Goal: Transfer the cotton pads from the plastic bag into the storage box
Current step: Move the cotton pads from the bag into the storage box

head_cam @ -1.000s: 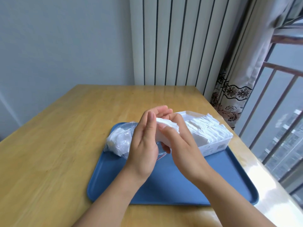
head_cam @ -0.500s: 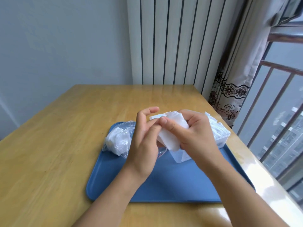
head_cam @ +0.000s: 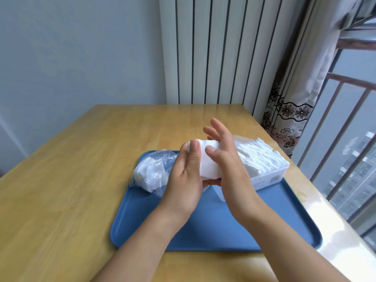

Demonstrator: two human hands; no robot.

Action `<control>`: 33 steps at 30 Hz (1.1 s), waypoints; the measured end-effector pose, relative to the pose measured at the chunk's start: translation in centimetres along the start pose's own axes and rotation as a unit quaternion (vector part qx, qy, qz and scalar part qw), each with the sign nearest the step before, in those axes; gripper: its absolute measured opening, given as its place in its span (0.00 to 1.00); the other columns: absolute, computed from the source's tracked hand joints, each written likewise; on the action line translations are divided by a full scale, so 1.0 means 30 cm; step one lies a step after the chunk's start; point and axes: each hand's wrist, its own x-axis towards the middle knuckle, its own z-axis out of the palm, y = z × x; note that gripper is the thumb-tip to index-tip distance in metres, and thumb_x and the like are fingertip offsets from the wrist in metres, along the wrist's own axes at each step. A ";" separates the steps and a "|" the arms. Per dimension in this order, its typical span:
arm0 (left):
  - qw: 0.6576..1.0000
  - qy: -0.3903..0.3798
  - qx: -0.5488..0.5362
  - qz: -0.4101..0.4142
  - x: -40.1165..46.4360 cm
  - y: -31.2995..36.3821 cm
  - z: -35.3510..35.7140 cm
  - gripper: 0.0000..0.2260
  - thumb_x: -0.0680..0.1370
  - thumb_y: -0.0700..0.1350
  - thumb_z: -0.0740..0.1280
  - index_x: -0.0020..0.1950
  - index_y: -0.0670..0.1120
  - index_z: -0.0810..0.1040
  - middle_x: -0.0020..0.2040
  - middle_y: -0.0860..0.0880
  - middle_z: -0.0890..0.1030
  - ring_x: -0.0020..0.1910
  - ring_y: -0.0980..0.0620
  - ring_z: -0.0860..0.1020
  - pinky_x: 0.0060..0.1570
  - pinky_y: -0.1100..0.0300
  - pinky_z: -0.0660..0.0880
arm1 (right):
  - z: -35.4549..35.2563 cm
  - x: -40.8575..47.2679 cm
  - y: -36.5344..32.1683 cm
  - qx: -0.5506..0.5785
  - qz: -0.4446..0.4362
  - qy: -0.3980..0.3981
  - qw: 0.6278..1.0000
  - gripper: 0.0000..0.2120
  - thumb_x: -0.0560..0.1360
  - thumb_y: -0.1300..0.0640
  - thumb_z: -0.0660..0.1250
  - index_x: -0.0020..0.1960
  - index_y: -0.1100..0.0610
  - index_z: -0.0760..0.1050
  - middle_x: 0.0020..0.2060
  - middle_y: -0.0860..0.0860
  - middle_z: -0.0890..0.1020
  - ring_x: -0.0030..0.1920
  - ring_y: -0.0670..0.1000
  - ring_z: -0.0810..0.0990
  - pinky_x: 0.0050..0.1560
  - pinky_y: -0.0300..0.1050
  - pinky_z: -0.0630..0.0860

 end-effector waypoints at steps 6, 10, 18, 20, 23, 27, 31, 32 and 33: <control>0.998 -0.021 0.054 0.010 0.003 -0.016 0.010 0.22 0.79 0.54 0.63 0.68 0.42 0.68 0.64 0.39 0.80 0.62 0.38 0.79 0.61 0.39 0.75 | 0.001 0.003 0.000 -0.011 -0.039 0.055 0.998 0.34 0.74 0.29 0.52 0.78 0.36 0.55 0.69 0.33 0.74 0.71 0.34 0.69 0.73 0.60 0.69; 0.996 -0.053 0.067 -0.014 0.005 -0.015 0.001 0.20 0.78 0.50 0.68 0.67 0.46 0.67 0.64 0.41 0.80 0.64 0.39 0.78 0.63 0.39 0.75 | -0.041 0.023 -0.002 -0.006 -0.021 0.016 1.000 0.26 0.78 0.35 0.56 0.74 0.39 0.66 0.63 0.37 0.81 0.65 0.39 0.77 0.57 0.41 0.76; 0.999 0.011 0.034 -0.008 0.014 0.000 -0.015 0.26 0.72 0.35 0.76 0.63 0.50 0.68 0.50 0.47 0.87 0.47 0.49 0.86 0.49 0.55 0.81 | -0.218 0.070 -0.030 -0.106 -0.022 -0.077 0.991 0.08 0.72 0.56 0.79 0.49 0.57 0.85 0.44 0.62 0.86 0.42 0.60 0.82 0.44 0.52 0.76; 0.997 0.027 0.072 0.022 0.014 -0.007 -0.013 0.27 0.71 0.35 0.77 0.63 0.50 0.69 0.51 0.46 0.87 0.49 0.49 0.86 0.48 0.58 0.81 | -0.239 0.078 -0.028 -0.120 -0.016 -0.044 0.992 0.06 0.72 0.58 0.78 0.45 0.60 0.84 0.38 0.61 0.84 0.36 0.53 0.77 0.36 0.45 0.73; 0.967 0.035 0.222 0.124 0.011 -0.037 -0.016 0.27 0.70 0.39 0.80 0.62 0.54 0.71 0.52 0.52 0.84 0.52 0.55 0.83 0.44 0.63 0.79 | -0.297 0.096 -0.015 -0.128 0.004 0.072 0.989 0.11 0.72 0.56 0.78 0.43 0.65 0.83 0.34 0.61 0.83 0.33 0.51 0.76 0.30 0.41 0.72; 0.830 -0.032 0.502 0.241 0.003 -0.068 -0.022 0.19 0.71 0.52 0.77 0.59 0.56 0.77 0.48 0.65 0.78 0.46 0.61 0.72 0.43 0.68 0.70 | -0.344 0.095 -0.019 -0.224 0.071 0.123 0.964 0.16 0.71 0.54 0.79 0.35 0.64 0.80 0.25 0.53 0.80 0.24 0.45 0.77 0.26 0.36 0.71; 0.767 -0.129 0.597 0.198 0.003 -0.087 -0.028 0.14 0.77 0.57 0.70 0.61 0.55 0.79 0.54 0.61 0.81 0.47 0.59 0.68 0.48 0.60 0.74 | -0.295 0.090 0.017 -0.425 0.070 0.074 0.899 0.23 0.68 0.53 0.79 0.28 0.63 0.70 0.21 0.53 0.65 0.25 0.50 0.62 0.27 0.43 0.59; 0.759 -0.139 0.606 0.195 0.003 -0.090 -0.031 0.13 0.78 0.56 0.69 0.62 0.55 0.79 0.55 0.60 0.80 0.49 0.57 0.70 0.50 0.57 0.75 | -0.284 0.092 0.028 -0.469 0.073 0.065 0.878 0.24 0.66 0.53 0.79 0.26 0.62 0.67 0.22 0.51 0.61 0.27 0.51 0.58 0.27 0.43 0.55; 0.754 -0.144 0.611 0.193 0.003 -0.087 -0.030 0.11 0.79 0.54 0.68 0.61 0.54 0.79 0.55 0.58 0.80 0.50 0.55 0.73 0.51 0.54 0.76 | -0.277 0.093 0.036 -0.511 0.085 0.057 0.853 0.25 0.65 0.52 0.79 0.25 0.59 0.64 0.21 0.49 0.59 0.27 0.51 0.57 0.27 0.43 0.53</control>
